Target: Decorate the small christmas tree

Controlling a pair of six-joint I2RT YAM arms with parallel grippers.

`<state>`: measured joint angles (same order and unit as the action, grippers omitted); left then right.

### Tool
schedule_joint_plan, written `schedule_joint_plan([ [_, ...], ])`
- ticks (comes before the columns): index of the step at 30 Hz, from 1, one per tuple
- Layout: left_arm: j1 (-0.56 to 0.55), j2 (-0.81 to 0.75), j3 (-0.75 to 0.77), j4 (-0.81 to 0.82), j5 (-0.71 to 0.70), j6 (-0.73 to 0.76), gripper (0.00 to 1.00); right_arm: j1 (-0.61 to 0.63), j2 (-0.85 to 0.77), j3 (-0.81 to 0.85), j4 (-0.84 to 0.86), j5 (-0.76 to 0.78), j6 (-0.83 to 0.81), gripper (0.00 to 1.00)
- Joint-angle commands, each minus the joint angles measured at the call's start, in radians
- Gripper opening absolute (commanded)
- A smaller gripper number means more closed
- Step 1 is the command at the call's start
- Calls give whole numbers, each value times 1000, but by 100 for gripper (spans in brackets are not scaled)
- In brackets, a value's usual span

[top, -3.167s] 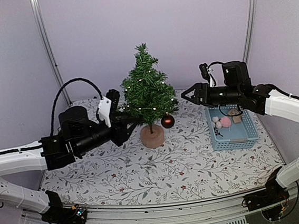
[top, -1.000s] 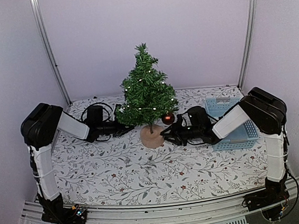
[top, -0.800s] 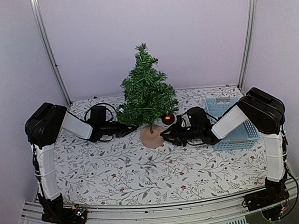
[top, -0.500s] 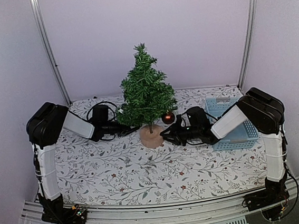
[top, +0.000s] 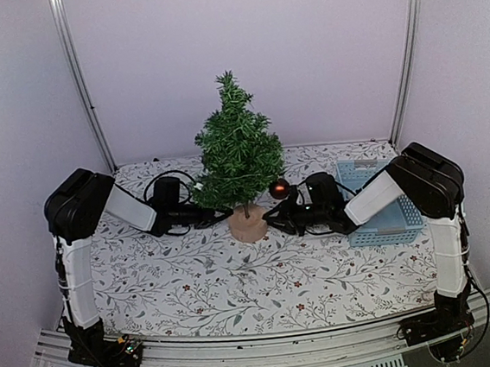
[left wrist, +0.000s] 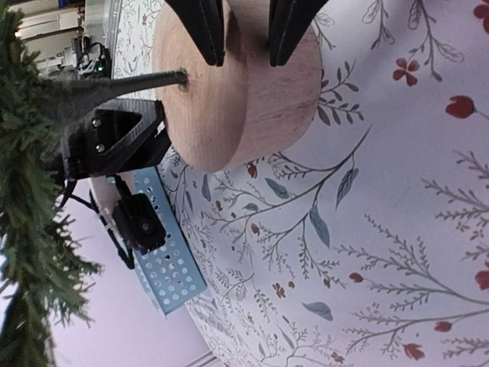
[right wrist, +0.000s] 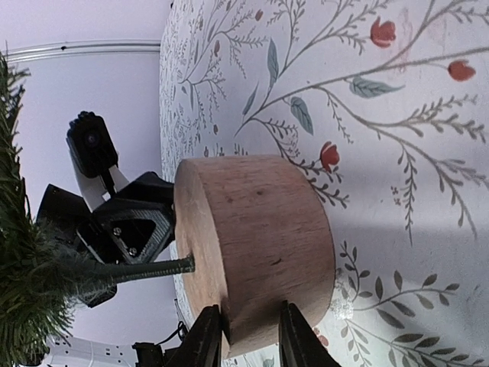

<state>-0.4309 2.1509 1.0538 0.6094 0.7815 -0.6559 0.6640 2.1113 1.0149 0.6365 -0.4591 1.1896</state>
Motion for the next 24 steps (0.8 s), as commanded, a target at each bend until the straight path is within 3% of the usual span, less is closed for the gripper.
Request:
schedule_joint_plan([
  [1, -39, -37, -68, 7, 28, 3, 24, -13, 49, 46, -18, 20, -16, 28],
  [12, -80, -92, -189, 82, 9, -45, 24, -14, 128, 151, -18, 2, -13, 27],
  [24, -118, -91, -180, 107, -5, -74, 24, -8, 196, 242, -16, -26, 4, 29],
])
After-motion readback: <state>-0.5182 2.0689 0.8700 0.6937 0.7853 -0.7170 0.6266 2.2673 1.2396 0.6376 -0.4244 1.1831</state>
